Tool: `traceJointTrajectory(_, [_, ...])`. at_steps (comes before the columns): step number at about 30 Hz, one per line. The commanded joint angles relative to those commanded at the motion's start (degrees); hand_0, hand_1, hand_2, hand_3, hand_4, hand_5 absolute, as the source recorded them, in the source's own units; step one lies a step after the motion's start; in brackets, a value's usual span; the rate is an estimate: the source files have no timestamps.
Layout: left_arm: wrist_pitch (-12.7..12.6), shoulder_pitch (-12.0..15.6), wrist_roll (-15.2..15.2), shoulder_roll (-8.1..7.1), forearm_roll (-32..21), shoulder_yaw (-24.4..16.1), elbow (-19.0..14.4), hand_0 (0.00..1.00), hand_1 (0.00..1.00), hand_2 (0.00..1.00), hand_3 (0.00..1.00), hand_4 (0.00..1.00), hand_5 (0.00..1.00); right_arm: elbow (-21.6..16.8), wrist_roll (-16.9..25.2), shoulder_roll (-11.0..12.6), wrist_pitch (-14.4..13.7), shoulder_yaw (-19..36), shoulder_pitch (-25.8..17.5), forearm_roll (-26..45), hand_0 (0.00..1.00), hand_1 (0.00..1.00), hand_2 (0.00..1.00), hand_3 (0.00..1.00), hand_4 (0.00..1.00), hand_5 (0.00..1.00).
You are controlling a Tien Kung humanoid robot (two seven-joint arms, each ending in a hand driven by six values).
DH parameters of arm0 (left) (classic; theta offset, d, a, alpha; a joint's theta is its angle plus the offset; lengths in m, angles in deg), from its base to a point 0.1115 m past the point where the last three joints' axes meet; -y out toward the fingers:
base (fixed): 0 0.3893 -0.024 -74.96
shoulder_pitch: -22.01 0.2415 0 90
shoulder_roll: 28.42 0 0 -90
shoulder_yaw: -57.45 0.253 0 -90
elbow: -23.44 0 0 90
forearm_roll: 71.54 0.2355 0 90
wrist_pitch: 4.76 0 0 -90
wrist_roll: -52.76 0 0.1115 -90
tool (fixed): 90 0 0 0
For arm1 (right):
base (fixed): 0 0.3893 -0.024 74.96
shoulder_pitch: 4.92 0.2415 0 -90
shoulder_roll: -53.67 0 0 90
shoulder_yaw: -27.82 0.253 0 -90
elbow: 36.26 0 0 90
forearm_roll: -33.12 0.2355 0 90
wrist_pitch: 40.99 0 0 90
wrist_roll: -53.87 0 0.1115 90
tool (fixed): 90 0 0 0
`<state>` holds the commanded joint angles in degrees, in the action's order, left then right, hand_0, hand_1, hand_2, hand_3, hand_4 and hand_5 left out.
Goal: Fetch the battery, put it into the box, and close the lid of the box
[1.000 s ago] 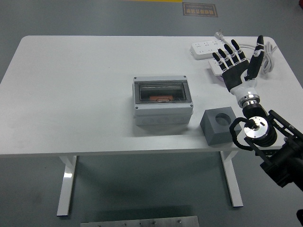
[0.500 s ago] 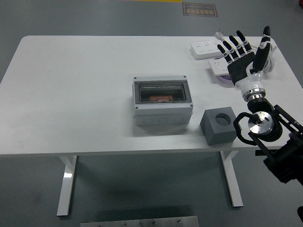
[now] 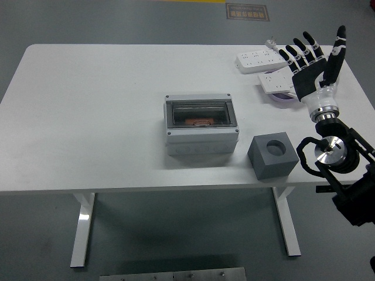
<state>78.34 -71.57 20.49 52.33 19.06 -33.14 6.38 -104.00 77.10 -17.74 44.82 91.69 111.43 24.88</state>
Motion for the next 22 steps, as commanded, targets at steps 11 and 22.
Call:
traceJointTrajectory(11, [0.16,-0.55,0.23,-0.35,-0.30,-0.04,0.16,0.466,0.632,0.642,0.670,0.813,0.917,-1.72,-0.70,1.31,0.12,1.27,-1.85,-1.22,0.586,0.487,0.509,0.551,0.905,0.901])
traceJointTrajectory(22, [0.29,-0.96,-0.01,-0.55,-0.76,0.13,0.12,0.466,0.631,0.642,0.670,0.811,0.914,-2.70,-1.26,2.30,0.32,3.02,-3.75,-2.12,0.588,0.487,0.509,0.555,0.904,0.903])
